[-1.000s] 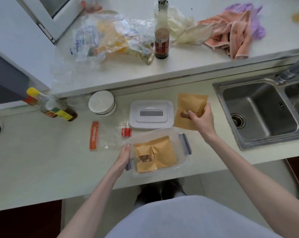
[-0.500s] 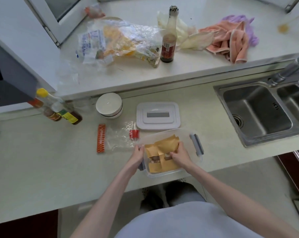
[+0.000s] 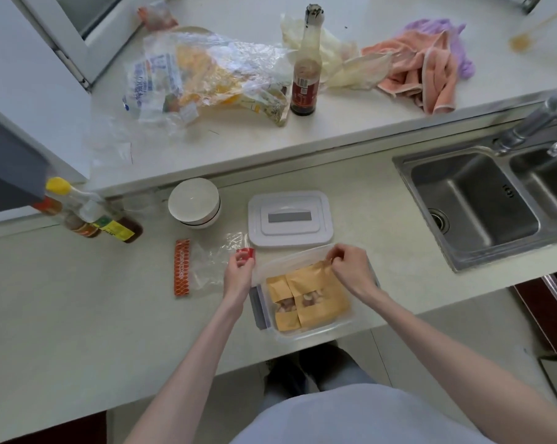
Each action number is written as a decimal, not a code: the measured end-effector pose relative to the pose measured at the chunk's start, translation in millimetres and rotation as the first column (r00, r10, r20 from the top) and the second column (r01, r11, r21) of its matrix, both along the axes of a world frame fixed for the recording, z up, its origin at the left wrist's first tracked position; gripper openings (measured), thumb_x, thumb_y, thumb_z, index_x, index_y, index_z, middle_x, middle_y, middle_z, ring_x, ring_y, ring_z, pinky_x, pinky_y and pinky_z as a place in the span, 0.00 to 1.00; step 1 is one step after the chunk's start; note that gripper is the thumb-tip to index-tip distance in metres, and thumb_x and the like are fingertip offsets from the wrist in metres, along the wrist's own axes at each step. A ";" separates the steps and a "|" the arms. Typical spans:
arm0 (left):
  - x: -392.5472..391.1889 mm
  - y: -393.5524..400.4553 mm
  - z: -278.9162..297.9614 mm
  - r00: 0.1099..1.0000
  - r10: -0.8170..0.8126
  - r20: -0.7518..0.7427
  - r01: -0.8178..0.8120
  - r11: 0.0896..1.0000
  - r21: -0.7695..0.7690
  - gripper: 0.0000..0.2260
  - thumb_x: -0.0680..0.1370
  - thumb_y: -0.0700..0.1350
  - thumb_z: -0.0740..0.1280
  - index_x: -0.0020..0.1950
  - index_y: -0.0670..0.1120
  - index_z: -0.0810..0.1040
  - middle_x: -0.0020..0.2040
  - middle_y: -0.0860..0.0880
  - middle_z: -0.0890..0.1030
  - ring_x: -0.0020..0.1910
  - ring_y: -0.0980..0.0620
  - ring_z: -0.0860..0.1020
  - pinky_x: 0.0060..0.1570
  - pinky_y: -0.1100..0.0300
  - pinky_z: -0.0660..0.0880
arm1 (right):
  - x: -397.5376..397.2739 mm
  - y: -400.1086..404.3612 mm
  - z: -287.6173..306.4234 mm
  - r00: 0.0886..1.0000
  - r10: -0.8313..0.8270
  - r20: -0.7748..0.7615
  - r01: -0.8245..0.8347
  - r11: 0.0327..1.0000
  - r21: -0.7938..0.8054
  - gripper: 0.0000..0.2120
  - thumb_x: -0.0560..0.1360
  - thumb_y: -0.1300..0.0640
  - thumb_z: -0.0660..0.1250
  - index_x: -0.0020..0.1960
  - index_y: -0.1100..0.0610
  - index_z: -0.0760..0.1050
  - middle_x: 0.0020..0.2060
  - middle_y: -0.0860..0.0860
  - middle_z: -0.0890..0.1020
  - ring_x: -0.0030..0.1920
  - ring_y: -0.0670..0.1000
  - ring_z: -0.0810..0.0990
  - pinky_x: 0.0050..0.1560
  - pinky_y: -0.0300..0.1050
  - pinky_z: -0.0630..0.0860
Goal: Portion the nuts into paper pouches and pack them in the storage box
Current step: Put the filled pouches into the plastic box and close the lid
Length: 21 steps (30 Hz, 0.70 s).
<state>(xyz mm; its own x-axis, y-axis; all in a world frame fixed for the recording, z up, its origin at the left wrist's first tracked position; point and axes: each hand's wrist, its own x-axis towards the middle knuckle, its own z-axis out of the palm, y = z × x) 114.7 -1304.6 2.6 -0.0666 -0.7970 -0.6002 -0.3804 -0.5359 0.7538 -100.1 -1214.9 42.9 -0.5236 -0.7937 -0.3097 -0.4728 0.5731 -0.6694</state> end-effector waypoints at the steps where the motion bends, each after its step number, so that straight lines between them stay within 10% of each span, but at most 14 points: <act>1: -3.0 -7.8 0.9 1.000 0.010 0.012 -0.010 1.000 -0.014 0.09 0.81 0.44 0.62 0.61 0.48 0.72 0.51 0.52 0.76 0.50 0.52 0.75 0.40 0.61 0.69 | -7.7 -6.5 3.8 1.000 -0.021 0.012 0.022 1.000 -0.020 0.14 0.68 0.69 0.59 0.40 0.59 0.81 0.35 0.51 0.82 0.38 0.49 0.79 0.39 0.41 0.74; 12: -50.8 -75.8 -3.2 0.965 -0.119 0.233 0.134 0.990 -0.048 0.17 0.80 0.39 0.56 0.69 0.41 0.69 0.40 0.55 0.72 0.21 0.74 0.71 0.19 0.73 0.67 | -88.5 -83.5 -0.3 0.955 -0.206 0.215 0.187 0.977 0.106 0.12 0.71 0.66 0.59 0.47 0.61 0.80 0.38 0.55 0.80 0.39 0.54 0.79 0.46 0.49 0.80; 18: -59.7 -89.7 -19.9 0.949 -0.126 0.290 0.120 0.992 0.038 0.19 0.81 0.39 0.56 0.73 0.41 0.68 0.53 0.48 0.77 0.38 0.56 0.71 0.30 0.66 0.70 | -105.6 -99.1 -36.6 0.899 -0.279 0.337 0.183 0.940 0.288 0.16 0.73 0.67 0.57 0.56 0.68 0.76 0.46 0.59 0.78 0.42 0.55 0.78 0.45 0.47 0.80; 21: -63.4 -98.8 -20.9 0.942 -0.134 0.309 0.115 0.990 0.078 0.21 0.80 0.38 0.56 0.73 0.41 0.67 0.68 0.42 0.73 0.58 0.45 0.74 0.56 0.55 0.74 | -111.5 -107.6 -49.8 0.893 -0.302 0.334 0.194 0.927 0.321 0.15 0.74 0.65 0.57 0.57 0.67 0.77 0.47 0.58 0.78 0.43 0.55 0.78 0.46 0.47 0.80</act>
<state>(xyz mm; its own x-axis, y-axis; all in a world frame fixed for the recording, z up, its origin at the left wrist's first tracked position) 51.4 -1403.4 -18.3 0.0352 -0.7575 -0.6519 -0.6585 -0.5083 0.5550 -211.7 -1322.5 -6.9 -0.4956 -0.5091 -0.7037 -0.0393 0.8225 -0.5674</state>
